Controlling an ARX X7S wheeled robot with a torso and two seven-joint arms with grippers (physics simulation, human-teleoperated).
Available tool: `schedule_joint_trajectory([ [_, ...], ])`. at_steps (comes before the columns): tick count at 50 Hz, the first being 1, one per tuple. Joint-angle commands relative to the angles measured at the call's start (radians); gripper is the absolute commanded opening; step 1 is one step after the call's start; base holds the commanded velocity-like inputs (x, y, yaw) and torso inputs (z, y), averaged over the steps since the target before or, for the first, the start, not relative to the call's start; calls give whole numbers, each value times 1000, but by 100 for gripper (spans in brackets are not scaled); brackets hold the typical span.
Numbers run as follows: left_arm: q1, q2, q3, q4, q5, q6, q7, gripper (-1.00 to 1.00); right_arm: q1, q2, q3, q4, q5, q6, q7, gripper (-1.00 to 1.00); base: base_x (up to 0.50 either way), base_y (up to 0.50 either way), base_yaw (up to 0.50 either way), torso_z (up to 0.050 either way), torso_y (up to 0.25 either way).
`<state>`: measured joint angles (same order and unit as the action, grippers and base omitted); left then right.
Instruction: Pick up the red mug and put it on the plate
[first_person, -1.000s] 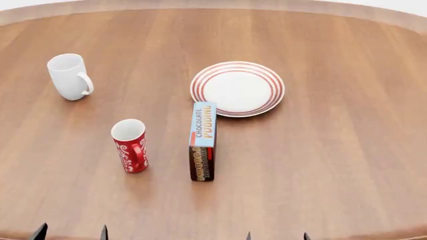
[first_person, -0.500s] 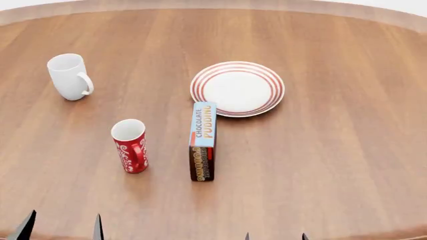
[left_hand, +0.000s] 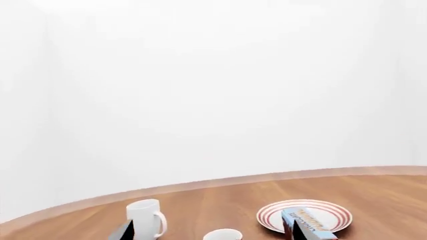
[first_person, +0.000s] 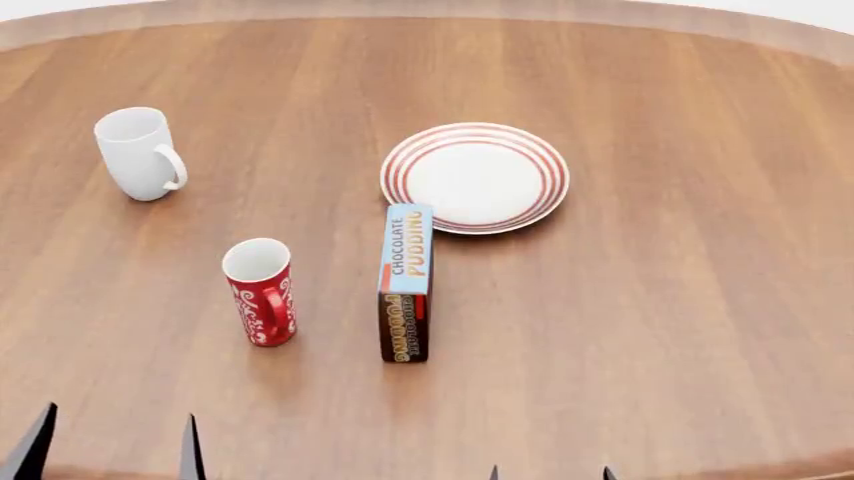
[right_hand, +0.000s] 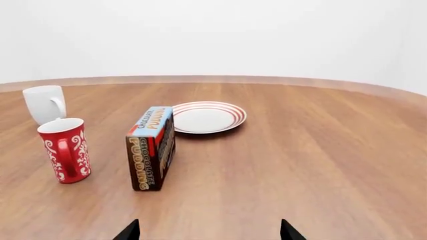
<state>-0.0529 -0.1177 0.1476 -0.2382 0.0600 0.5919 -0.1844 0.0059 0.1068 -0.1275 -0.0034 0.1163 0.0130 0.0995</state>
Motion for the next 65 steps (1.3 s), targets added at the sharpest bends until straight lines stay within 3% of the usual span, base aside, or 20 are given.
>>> schedule_joint_trajectory([
  [1,-12,-9,15,-39,-10,83,-14,100,4,10,-11,5,17,-2,9,100,0,0,0,0,0],
  [27,-20,-23,43,-57,-48,119,-23,100,0,32,-44,-6,14,-19,35,100,0,17,0,0,0],
  [65,-23,-44,72,-51,-51,107,-46,100,3,54,-67,-4,54,-20,48,100,0,170,0,0,0],
])
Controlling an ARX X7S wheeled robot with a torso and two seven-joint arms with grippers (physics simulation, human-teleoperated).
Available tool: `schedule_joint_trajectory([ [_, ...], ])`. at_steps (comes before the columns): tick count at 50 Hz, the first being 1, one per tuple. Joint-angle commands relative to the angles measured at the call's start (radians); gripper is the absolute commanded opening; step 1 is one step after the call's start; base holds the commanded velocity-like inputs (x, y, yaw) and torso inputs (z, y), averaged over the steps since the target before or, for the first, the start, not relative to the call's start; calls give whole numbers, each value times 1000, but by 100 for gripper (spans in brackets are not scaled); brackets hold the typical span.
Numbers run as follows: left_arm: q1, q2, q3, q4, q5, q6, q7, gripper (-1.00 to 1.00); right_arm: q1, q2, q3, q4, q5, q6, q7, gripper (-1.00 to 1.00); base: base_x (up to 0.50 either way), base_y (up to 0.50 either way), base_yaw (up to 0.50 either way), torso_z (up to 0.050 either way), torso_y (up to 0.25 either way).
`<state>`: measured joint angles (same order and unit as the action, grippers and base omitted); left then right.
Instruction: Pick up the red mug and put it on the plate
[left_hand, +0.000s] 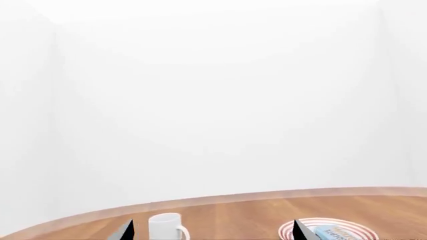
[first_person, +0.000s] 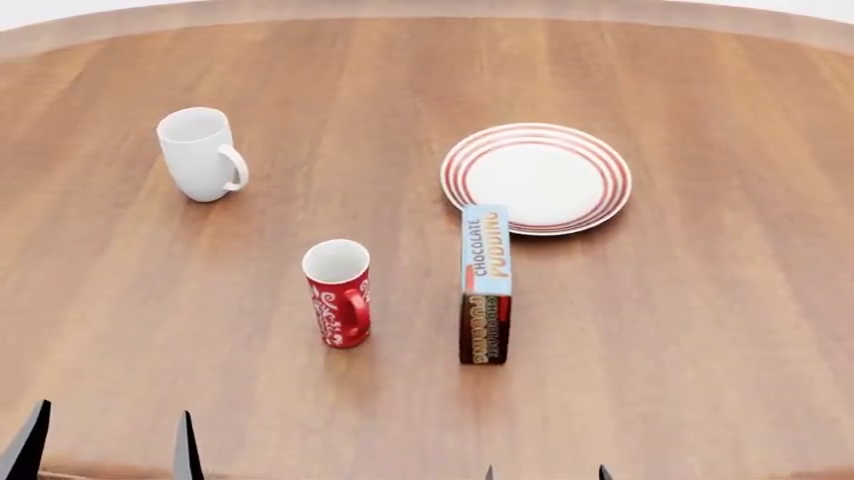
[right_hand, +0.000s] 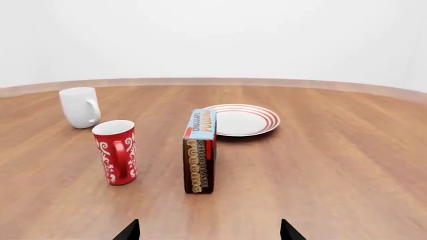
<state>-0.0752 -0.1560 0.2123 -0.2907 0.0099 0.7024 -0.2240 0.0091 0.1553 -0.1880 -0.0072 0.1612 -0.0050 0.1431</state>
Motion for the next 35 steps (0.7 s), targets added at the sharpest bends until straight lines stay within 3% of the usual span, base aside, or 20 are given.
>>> schedule_joint_trajectory([
  [1,-1,-6,8,2,-2,-3,-7,100,0,6,-6,2,12,-5,3,100,0,168,0,0,0],
  [35,-4,-20,30,2,-12,-5,-25,100,2,25,-26,-7,38,1,14,100,0,171,0,0,0],
])
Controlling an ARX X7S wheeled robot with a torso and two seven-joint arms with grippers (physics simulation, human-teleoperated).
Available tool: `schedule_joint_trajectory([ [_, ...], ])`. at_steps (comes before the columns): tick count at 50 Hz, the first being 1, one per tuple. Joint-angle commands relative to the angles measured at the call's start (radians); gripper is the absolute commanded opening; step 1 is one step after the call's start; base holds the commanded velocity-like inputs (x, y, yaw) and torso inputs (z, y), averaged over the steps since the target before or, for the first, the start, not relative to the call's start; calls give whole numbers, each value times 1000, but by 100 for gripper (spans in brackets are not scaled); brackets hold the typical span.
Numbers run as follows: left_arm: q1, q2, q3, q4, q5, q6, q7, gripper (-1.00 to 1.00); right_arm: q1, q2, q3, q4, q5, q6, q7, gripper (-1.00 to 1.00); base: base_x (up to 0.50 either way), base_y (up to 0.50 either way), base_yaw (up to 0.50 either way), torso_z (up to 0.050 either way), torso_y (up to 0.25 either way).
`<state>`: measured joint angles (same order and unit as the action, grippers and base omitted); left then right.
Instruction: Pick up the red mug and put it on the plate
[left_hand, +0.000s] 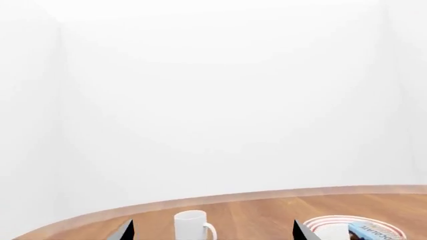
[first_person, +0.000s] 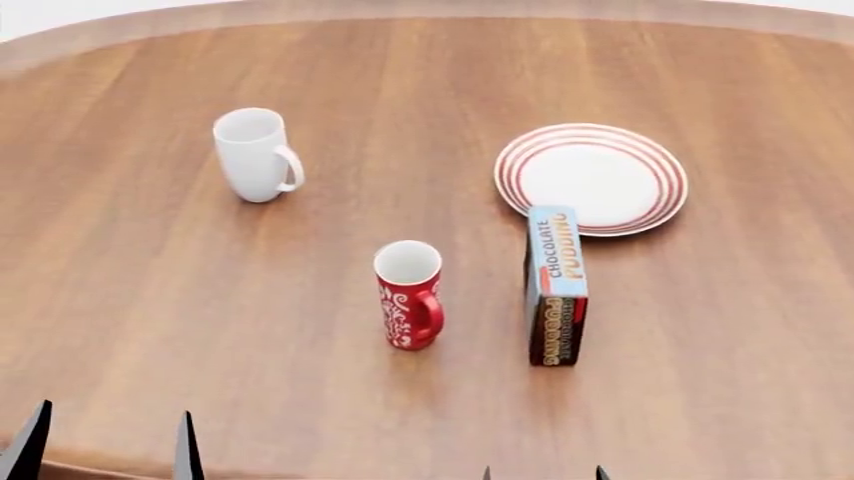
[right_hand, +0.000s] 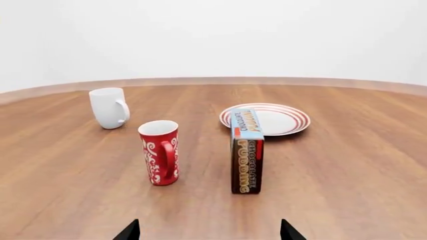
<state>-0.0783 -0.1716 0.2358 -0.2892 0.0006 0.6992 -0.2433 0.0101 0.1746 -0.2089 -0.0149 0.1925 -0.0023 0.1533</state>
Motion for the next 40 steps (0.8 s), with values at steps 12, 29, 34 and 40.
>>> schedule_joint_trajectory([
  [12,-2,-9,14,2,-6,-3,-12,100,1,10,-11,-2,12,-2,11,100,0,171,0,0,0],
  [29,-3,-15,23,1,-6,-3,-22,100,6,15,-17,8,23,-9,18,100,0,141,0,0,0],
  [34,-4,-17,26,2,-6,-4,-24,100,5,18,-19,2,29,-6,19,100,0,0,0,0,0],
  [40,-4,-19,29,2,-8,-4,-26,100,9,19,-23,9,30,-8,20,100,0,0,0,0,0],
])
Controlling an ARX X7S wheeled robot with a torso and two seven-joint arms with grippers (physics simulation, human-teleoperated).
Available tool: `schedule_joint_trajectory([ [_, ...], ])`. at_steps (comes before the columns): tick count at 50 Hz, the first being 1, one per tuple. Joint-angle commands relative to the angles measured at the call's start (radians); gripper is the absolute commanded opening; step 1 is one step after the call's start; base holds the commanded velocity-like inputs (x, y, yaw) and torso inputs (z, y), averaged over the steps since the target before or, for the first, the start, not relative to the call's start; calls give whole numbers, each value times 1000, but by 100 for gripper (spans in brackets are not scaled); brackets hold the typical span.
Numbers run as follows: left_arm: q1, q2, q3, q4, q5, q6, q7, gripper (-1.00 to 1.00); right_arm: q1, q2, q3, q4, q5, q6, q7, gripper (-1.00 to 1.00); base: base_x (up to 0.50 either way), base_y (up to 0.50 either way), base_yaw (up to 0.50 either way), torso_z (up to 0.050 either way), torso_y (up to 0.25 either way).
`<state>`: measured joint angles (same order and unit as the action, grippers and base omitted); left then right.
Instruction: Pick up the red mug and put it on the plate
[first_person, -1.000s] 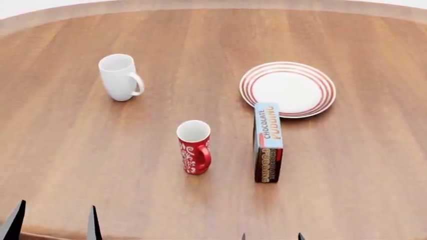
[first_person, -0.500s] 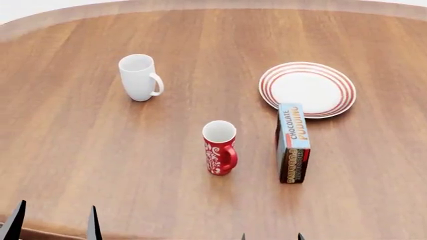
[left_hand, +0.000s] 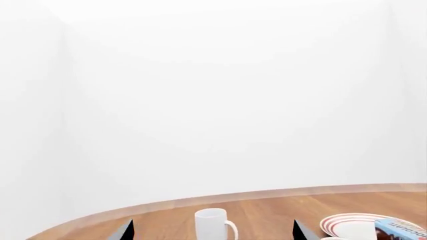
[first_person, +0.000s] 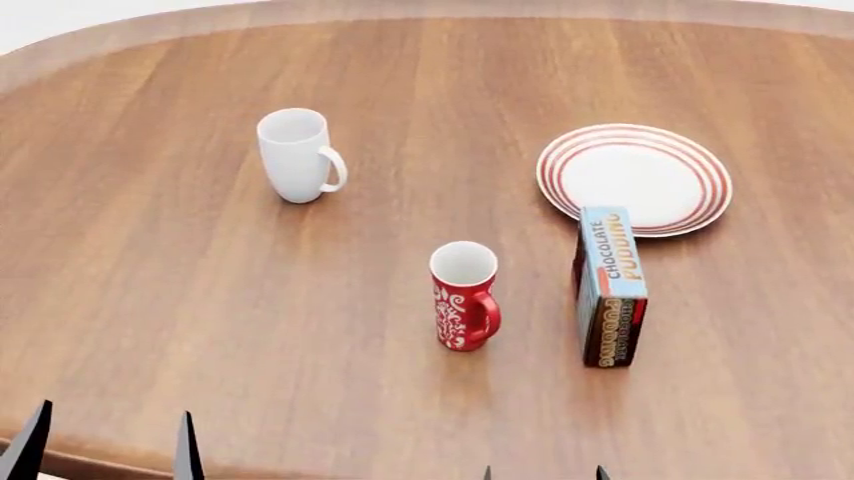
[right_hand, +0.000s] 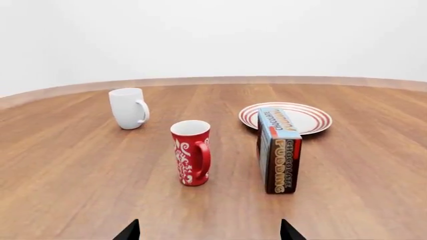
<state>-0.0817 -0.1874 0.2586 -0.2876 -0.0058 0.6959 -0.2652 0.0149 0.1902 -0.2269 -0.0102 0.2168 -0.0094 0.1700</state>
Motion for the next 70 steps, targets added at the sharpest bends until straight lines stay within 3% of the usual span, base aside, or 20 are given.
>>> schedule_joint_trajectory([
  [1,-1,-4,6,1,-1,-1,-6,100,3,4,-4,4,11,-5,0,100,0,0,0,0,0],
  [70,-7,-26,39,0,-6,-1,-38,100,11,29,-36,4,38,-1,27,100,120,0,0,0,0],
])
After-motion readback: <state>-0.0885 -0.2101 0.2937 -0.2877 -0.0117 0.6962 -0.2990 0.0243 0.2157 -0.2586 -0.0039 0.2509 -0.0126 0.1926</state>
